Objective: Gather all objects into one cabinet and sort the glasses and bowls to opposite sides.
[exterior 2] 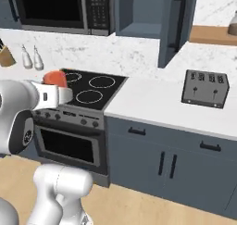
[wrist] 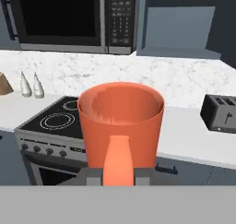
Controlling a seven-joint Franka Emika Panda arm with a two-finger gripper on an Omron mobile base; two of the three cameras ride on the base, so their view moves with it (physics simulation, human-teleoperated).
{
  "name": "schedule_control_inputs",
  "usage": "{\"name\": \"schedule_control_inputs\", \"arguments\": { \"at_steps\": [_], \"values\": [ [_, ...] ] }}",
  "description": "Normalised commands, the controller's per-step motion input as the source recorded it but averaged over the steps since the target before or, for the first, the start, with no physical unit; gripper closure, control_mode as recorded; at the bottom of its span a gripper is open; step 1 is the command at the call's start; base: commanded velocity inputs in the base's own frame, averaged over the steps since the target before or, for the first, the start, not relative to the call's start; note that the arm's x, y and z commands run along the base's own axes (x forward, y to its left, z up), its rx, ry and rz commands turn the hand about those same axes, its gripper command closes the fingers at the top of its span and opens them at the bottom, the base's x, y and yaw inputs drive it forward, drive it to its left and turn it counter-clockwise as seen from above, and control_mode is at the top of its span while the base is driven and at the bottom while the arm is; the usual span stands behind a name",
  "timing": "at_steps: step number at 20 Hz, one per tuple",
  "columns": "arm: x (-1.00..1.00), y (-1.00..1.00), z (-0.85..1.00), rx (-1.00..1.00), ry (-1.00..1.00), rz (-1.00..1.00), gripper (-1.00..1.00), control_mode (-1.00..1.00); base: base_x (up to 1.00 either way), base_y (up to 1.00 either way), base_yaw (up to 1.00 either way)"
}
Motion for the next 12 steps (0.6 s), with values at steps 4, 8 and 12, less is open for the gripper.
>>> {"name": "schedule_control_inputs", "arguments": {
  "at_steps": [4,8,12],
  "values": [
    [0.0,0.0,0.0,0.0,0.0,0.0,1.0,1.0,-0.95,0.28,0.77],
    [0.0,0.0,0.0,0.0,0.0,0.0,1.0,1.0,-0.73,0.28,0.88],
    [0.0,0.0,0.0,0.0,0.0,0.0,1.0,1.0,-0.5,0.35,0.96]
  ]
}}
